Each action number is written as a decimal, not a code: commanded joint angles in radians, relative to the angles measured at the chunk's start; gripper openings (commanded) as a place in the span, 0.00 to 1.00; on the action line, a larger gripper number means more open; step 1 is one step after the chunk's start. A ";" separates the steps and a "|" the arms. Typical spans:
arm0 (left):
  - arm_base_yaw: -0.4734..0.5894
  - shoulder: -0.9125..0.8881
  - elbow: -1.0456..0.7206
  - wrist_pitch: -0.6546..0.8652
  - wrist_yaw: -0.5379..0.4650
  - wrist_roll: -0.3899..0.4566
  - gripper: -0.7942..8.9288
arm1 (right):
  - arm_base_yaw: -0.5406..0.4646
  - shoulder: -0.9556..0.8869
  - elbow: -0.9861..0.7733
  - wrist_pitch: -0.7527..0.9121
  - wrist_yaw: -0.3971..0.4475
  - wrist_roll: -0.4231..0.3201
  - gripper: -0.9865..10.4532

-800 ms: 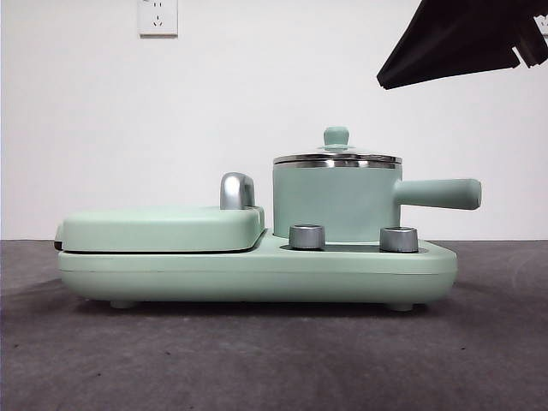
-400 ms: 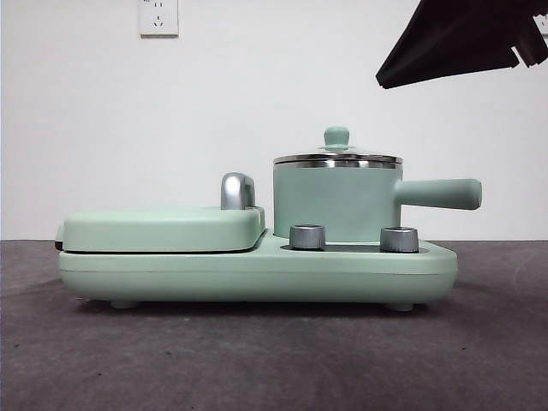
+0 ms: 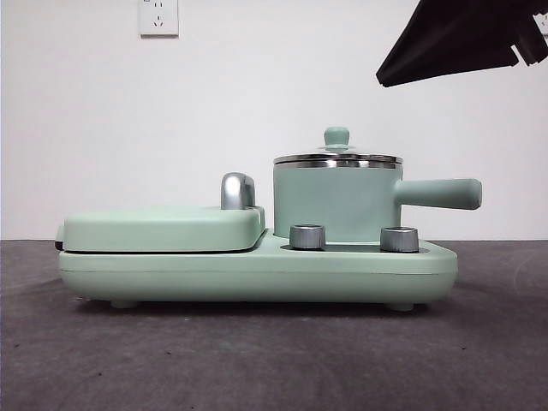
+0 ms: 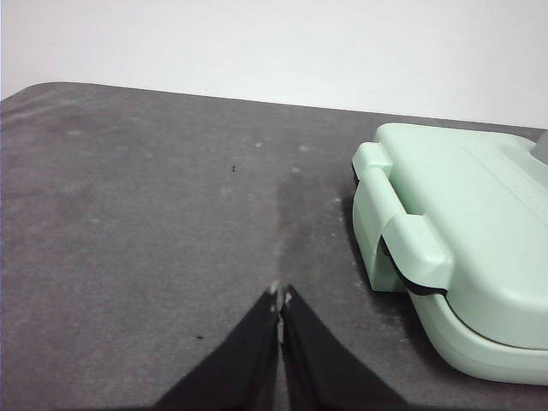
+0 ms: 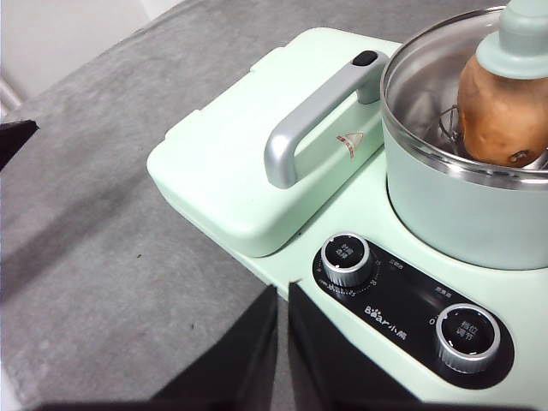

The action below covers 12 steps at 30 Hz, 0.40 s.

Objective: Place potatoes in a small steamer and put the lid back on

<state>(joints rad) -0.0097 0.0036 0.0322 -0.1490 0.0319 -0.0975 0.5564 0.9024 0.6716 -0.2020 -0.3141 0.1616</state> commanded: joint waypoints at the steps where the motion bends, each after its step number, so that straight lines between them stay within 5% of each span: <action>1: -0.001 -0.001 -0.019 0.011 0.001 -0.005 0.09 | 0.009 0.004 0.014 0.018 0.000 0.003 0.10; 8: -0.001 -0.001 -0.019 0.011 0.001 -0.005 0.09 | 0.009 0.004 0.014 0.053 0.000 0.002 0.10; 12: -0.001 -0.001 -0.019 0.011 0.001 -0.005 0.09 | -0.003 -0.002 0.011 0.059 0.060 -0.146 0.10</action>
<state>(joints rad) -0.0097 0.0036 0.0322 -0.1486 0.0319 -0.0975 0.5514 0.9001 0.6716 -0.1520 -0.2749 0.0982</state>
